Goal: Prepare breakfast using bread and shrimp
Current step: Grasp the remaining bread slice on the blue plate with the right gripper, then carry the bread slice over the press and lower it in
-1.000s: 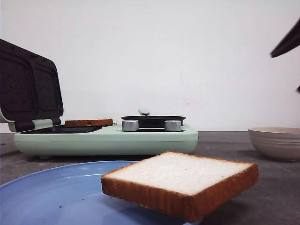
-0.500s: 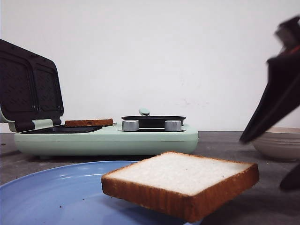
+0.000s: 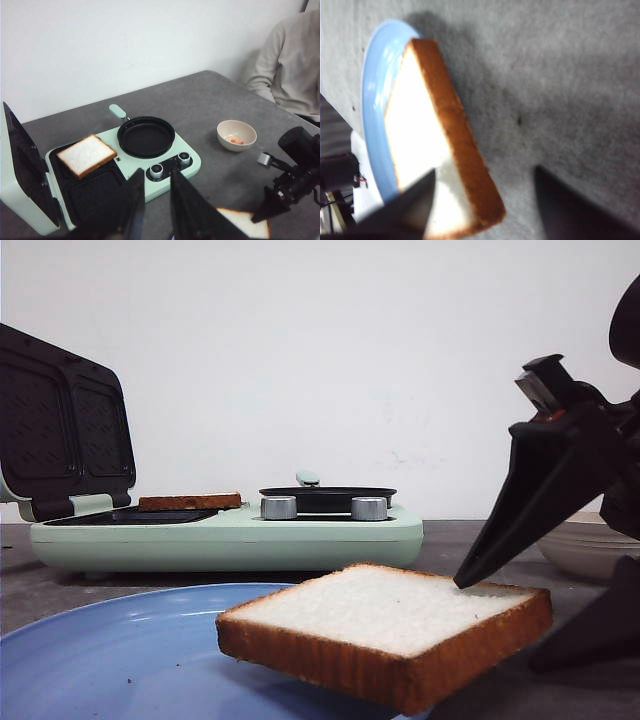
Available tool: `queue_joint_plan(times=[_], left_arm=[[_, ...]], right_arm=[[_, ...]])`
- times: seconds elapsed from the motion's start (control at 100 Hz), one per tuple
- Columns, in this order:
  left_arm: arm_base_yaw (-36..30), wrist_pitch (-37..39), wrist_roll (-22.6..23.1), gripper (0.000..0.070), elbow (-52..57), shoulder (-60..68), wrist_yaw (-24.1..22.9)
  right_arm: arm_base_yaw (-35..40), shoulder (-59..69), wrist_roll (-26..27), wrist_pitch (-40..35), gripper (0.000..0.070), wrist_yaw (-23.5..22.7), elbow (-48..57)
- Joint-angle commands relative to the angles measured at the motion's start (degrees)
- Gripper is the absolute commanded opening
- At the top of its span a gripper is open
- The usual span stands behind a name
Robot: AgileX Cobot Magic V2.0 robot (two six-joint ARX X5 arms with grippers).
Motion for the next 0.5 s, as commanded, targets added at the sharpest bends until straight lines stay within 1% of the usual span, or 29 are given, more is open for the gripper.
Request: queue_joint_plan(times=[0.0,0.12,0.18,0.27,0.41,0.49], left_arm=[[-0.28,0.44,1.11,0.0012,0.94,0.17,-0.33],[-0.28,0.46,1.11,0.0012,0.94,0.17,-0.31],[-0.33,0.48,1.11,0.0012,0.94,0.17,-0.31],[-0.39,0.48,1.11,0.0012,0.94,0.17,-0.33],[-1.2,0.57,1.36,0.0012,0.94,0.17,-0.33],[-1.92,0.72,1.33,0.0012,0.94,0.17,-0.31]], right_arm=[[0.31,0.5,1.64,1.11,0.0,-0.24,0.66],[0.31,0.24,2.8,4.83,0.0002,-2.12,0.68],[0.33,-0.68,5.09,7.74,0.0002,-2.56,0.85],[0.35,-2.49,7.58,9.86,0.0001,-2.56,2.78],[0.35,-3.56,7.8,7.65,0.0002,-3.5,11.04],[0.37,-2.93,5.64,3.67,0.0001,-3.56,17.35]])
